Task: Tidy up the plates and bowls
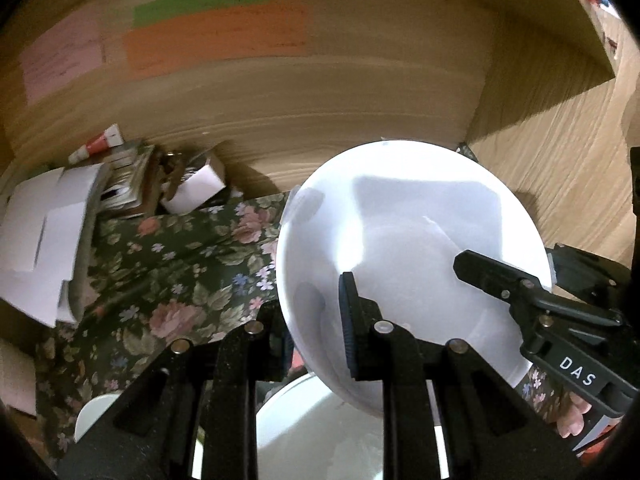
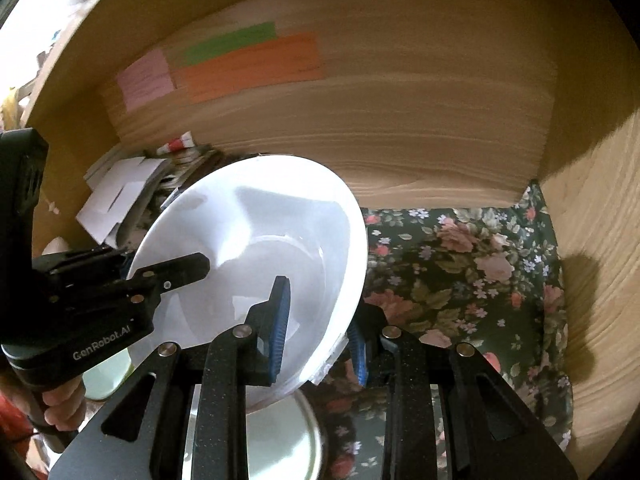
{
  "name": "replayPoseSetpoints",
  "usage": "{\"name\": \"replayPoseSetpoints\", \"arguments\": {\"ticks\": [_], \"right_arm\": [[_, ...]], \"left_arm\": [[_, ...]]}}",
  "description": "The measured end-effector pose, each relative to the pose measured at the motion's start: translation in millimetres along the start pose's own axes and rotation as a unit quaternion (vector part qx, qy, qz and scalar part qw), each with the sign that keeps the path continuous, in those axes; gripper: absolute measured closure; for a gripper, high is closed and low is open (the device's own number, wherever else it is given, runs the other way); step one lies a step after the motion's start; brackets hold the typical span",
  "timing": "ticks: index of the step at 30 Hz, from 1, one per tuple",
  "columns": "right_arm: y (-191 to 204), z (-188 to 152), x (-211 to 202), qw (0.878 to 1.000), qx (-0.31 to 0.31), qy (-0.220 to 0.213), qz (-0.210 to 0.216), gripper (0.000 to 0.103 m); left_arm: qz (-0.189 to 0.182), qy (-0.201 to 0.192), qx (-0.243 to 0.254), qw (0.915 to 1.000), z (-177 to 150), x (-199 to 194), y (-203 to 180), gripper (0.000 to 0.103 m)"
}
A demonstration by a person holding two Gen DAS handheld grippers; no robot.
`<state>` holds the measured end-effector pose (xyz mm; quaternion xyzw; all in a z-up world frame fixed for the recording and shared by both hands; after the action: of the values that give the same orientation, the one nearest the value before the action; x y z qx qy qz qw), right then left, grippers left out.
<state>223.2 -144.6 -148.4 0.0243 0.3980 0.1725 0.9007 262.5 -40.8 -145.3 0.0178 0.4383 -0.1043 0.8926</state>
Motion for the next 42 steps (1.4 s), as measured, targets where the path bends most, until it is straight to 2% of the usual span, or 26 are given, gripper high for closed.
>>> {"name": "replayPoseSetpoints", "arguments": {"ticks": [22, 42], "right_arm": [[90.5, -26.8, 4.4, 0.998, -0.046, 0.008, 0.05, 0.079], [173.0, -44.5, 33.3, 0.989, -0.099, 0.046, 0.102, 0.079]], "left_arm": [[0.037, -0.021, -0.057, 0.9975, -63.8, -49.6, 62.7, 0.084], [0.071, -0.023, -0.129, 0.9889, -124.0, -72.4, 133.3, 0.084]]}}
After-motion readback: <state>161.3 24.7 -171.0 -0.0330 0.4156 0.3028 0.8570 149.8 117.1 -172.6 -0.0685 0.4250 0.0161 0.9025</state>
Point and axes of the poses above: each gripper's, at about its wrist camera, not at the fingertips, and x roughly the way its jaws point, y to its left, z to its top, the point moved 8 cm from there along x, roughly the way its jaws point, and after that the axes turned 6 degrees about y, right-handed, at the moved point
